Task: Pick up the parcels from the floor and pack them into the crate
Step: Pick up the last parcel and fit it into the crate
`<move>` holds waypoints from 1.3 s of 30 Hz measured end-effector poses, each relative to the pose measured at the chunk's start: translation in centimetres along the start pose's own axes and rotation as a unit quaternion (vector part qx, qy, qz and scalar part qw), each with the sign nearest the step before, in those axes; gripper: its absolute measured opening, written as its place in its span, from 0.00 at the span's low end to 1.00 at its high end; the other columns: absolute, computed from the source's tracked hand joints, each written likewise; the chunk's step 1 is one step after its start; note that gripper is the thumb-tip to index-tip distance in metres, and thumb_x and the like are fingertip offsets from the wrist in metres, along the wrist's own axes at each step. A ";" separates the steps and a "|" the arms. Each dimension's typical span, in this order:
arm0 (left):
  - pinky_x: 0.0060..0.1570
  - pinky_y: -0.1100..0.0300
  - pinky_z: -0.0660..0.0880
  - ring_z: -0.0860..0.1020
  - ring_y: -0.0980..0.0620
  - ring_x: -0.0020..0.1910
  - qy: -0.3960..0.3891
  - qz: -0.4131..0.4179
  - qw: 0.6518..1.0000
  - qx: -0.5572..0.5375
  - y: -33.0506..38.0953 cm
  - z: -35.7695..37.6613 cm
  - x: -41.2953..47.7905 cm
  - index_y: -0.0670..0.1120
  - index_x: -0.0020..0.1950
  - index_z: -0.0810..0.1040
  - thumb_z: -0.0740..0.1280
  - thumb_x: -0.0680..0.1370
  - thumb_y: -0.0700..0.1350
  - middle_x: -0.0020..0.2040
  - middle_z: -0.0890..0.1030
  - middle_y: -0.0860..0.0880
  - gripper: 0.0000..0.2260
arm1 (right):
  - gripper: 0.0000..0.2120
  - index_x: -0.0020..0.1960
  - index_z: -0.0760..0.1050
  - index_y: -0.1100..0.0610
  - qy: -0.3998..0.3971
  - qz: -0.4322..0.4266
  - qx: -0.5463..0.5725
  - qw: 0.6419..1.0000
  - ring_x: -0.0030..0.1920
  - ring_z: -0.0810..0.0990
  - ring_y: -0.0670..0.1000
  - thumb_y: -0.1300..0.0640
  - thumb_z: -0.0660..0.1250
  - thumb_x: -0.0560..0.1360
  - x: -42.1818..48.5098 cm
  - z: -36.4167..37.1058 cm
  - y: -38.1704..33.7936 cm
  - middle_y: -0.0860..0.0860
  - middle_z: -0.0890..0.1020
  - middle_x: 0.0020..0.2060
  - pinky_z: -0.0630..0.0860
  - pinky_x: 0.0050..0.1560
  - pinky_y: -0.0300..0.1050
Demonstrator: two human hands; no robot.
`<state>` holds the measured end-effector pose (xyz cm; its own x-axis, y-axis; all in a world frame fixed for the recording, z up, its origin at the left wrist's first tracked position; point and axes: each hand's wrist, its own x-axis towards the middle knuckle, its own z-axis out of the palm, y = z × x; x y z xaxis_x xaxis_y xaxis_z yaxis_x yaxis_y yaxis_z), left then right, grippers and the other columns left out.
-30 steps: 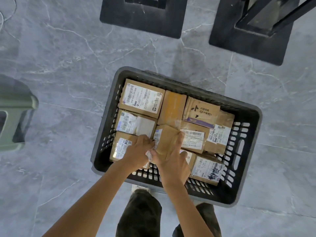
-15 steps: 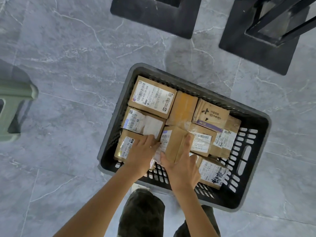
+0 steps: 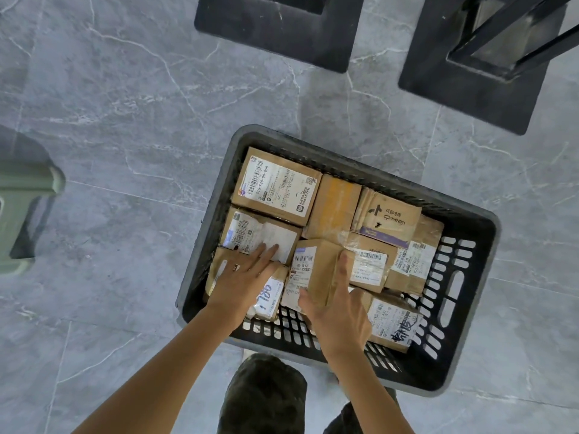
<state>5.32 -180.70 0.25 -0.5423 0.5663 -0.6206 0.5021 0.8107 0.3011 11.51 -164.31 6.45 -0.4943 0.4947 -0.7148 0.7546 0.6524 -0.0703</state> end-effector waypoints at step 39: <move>0.69 0.47 0.59 0.69 0.50 0.66 0.055 -0.060 0.983 -0.166 4.6 -0.5 3.7 0.49 0.73 0.65 0.56 0.80 0.43 0.69 0.70 0.53 0.20 | 0.52 0.70 0.21 0.42 0.052 0.048 0.037 0.997 0.40 0.72 0.51 0.28 0.59 0.70 -2.5 3.5 -1.3 0.53 0.64 0.47 0.61 0.29 0.38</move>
<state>5.27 -174.83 -0.30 -0.6631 0.4615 -0.5894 0.1920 0.8659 0.4620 13.23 -168.39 5.89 -0.4566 0.6128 -0.6449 0.8290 0.5561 -0.0585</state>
